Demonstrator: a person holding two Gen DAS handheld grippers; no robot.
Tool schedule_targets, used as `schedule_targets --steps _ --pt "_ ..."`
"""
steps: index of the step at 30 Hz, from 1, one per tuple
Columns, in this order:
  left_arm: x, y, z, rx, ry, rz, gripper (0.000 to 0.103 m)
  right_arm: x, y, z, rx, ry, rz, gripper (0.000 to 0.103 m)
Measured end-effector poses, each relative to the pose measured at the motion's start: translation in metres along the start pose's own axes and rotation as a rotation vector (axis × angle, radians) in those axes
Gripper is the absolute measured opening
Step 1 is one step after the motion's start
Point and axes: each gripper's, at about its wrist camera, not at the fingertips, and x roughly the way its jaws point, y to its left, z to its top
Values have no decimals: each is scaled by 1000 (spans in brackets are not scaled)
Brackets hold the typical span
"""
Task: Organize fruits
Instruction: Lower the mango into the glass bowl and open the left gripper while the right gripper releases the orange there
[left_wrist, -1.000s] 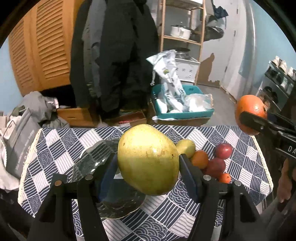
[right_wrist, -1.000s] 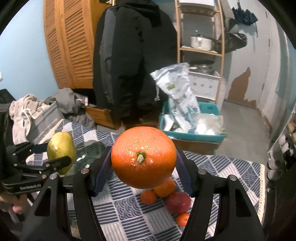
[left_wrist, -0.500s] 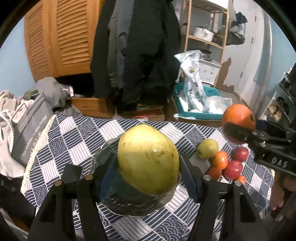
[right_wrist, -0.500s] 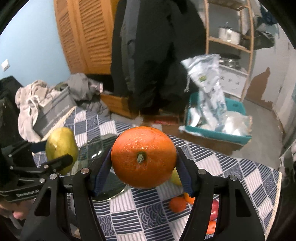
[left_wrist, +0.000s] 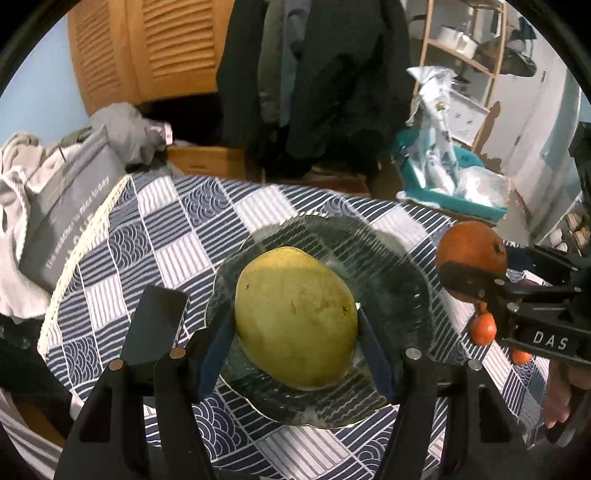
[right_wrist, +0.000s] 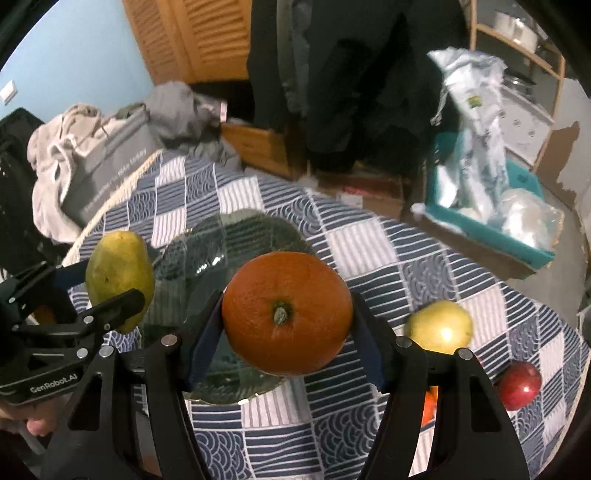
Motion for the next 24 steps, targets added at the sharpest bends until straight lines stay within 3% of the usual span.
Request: schedule_targets --steps 11,24 --pt "41 20 -17 -49 129 4 68 50 13 -10 -12 126 38 66" --pt "68 24 -34 -54 235 11 69 73 19 -25 -36 205 53 67"
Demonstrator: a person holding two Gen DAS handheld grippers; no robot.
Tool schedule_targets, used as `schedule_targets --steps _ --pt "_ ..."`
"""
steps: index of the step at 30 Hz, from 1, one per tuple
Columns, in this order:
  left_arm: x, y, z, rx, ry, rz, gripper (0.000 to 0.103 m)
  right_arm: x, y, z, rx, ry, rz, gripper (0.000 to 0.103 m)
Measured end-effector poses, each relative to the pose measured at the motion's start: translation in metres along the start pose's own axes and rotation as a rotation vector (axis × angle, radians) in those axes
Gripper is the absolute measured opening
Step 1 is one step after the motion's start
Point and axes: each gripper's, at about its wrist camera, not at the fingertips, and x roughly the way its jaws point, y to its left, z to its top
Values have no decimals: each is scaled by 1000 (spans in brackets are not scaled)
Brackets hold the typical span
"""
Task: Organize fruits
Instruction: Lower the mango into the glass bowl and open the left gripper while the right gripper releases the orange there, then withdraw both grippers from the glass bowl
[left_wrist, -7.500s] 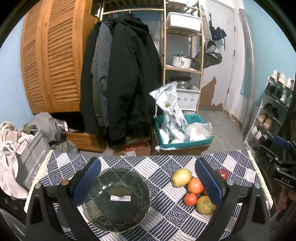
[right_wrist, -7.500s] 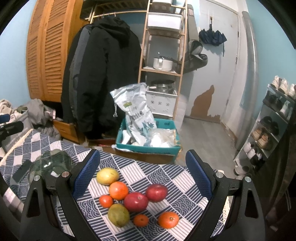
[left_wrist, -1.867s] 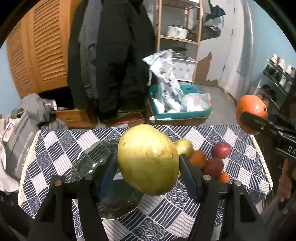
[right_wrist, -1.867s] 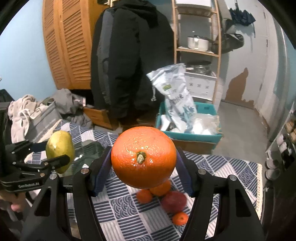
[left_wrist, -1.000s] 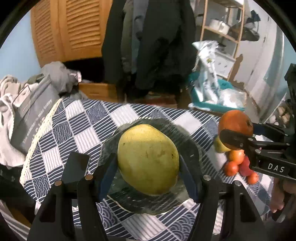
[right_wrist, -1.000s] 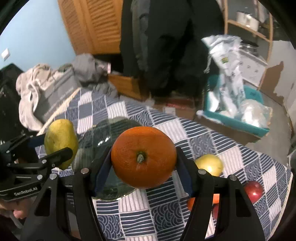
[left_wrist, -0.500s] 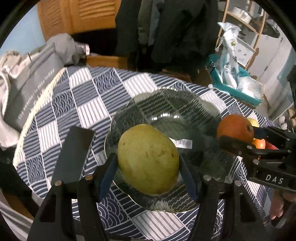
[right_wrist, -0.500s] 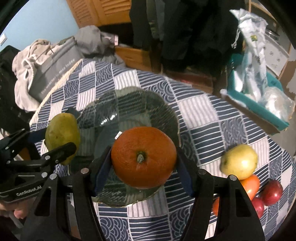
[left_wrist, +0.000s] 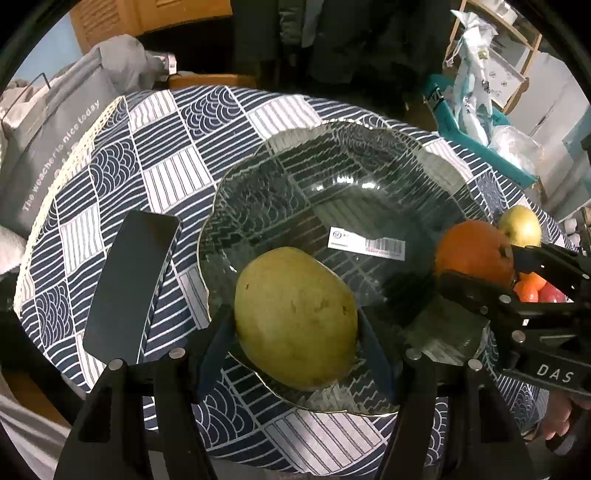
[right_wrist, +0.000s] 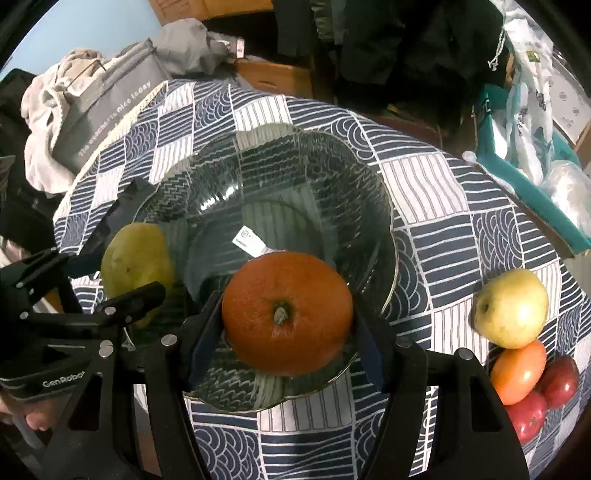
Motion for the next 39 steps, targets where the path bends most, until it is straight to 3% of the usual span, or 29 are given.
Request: schedule_targets --steps 11,14,18,25,31,39 --pt "16 3 -5 -25 59 -13 69 7 -2 -1 12 29 12 67" --pt "11 0 -5 -12 29 -5 81 9 -3 -2 20 37 19 68" --pt "5 -4 -4 29 -3 33 84 11 0 -1 19 38 18 68" --pt "1 -5 -6 53 -9 52 85 -4 -9 2 65 -8 29 69" --pt "-10 -9 -4 79 -60 1 88 -18 -11 1 67 -47 12 69" --pt "-37 -22 1 93 -130 -65 88 -58 -13 -1 53 -167 -68 69"
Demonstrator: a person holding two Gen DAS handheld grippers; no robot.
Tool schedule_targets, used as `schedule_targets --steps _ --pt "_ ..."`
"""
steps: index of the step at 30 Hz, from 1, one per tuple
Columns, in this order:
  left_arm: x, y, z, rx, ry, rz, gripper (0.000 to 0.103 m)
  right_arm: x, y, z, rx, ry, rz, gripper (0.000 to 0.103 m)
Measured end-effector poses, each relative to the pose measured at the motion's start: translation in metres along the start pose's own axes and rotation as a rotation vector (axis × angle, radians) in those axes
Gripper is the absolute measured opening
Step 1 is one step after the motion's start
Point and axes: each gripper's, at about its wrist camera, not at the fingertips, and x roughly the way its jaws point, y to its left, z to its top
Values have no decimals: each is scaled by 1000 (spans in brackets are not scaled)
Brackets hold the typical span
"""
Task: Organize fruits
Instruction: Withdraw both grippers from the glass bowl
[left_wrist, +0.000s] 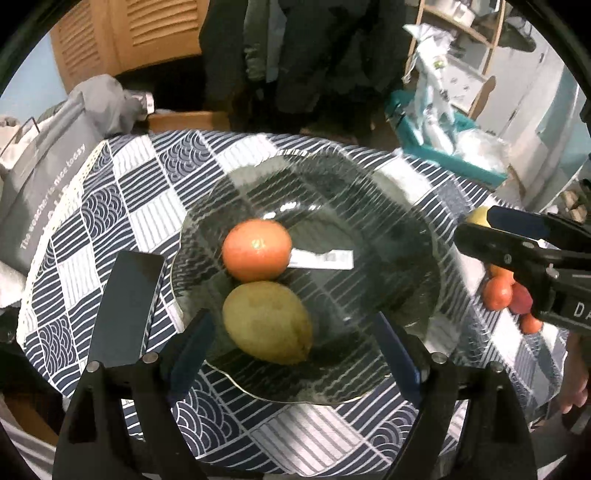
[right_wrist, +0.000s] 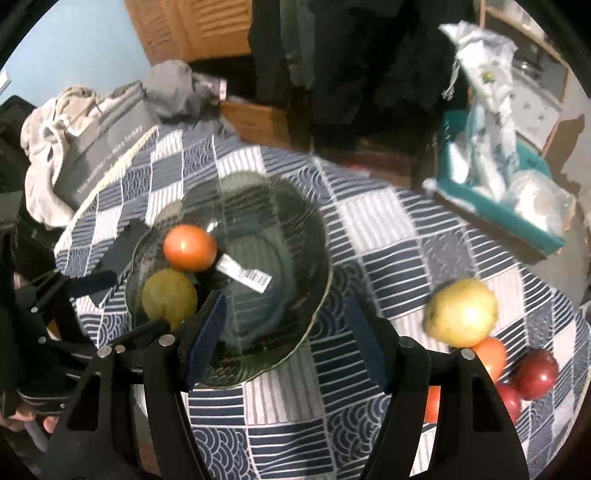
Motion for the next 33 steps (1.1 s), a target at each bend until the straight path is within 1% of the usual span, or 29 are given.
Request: schedule_targets --steps 4,6,7,9,16,26,33 --pt "-15 -6 5 -7 -37 -42 88 -22 -6 2 20 -55 -24 69" --pt "-21 -10 7 -6 -44 -58 88 -33 -10 2 30 -81 -40 69" --pt "-25 -11 8 -9 -50 -87 88 -38 -11 2 35 -94 -47 69" --pt "-34 -14 10 -16 -73 -115 88 -49 -13 1 40 -124 -60 69" --pt "-62 -34 15 32 -154 -125 88 -87 -18 0 35 -212 -98 69" --pt "-99 -62 21 75 -219 -156 87 -137 -26 -10 36 -313 -130 69" --pt "-125 -82 27 112 -283 -147 87 -161 -34 -19 39 -360 -150 69"
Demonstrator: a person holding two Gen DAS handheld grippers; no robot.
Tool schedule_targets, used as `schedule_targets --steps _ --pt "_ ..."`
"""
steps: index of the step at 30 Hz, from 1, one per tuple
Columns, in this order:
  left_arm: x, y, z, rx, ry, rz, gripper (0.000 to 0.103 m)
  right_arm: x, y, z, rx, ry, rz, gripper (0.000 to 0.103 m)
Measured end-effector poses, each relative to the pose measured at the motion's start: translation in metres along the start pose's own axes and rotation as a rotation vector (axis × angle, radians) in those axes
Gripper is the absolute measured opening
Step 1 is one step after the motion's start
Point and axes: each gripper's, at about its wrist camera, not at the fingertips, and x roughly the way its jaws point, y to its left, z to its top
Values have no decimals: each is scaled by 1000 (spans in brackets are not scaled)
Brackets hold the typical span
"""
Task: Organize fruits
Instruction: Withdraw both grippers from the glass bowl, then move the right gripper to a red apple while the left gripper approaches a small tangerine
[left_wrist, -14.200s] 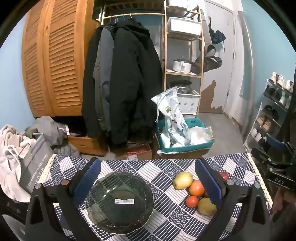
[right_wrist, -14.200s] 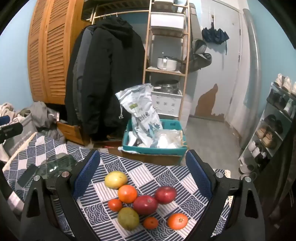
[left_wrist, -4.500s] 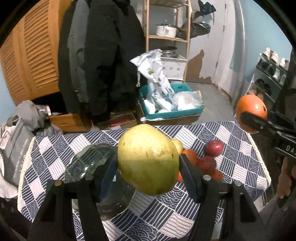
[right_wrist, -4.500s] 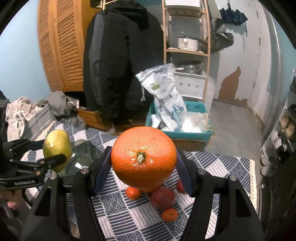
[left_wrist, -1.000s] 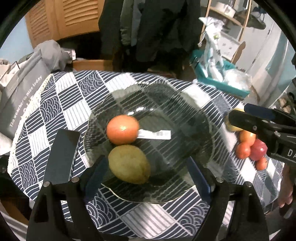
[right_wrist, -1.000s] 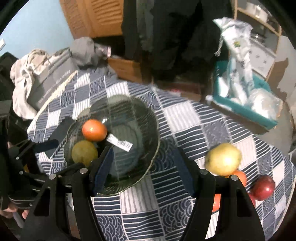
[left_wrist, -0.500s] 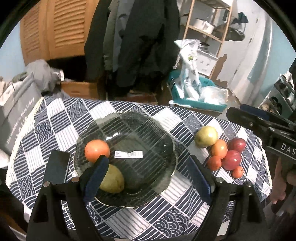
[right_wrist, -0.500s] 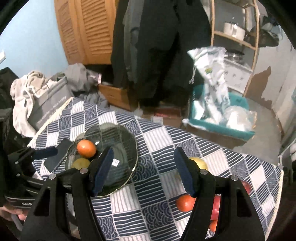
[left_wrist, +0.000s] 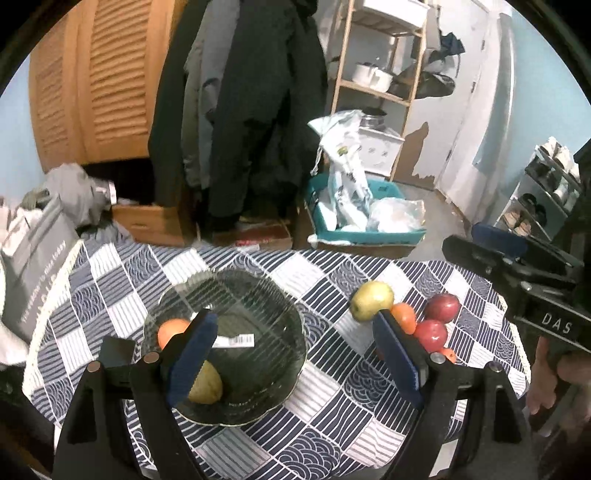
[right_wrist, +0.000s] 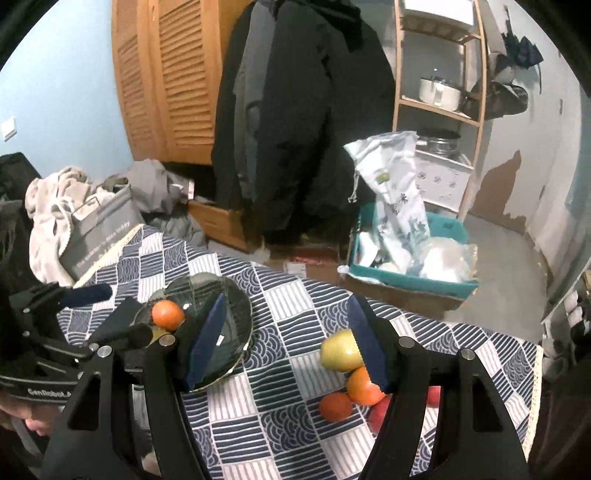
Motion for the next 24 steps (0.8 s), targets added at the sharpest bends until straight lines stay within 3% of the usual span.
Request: schedule_targets --steps 13,24 --pt "-12 -39 16 62 -54 -21 87 -37 -42 -12 64 -39 -42 69" --pt "6 -72 17 104 -11 -48 87 -46 -86 -35 114 -4 -100 69"
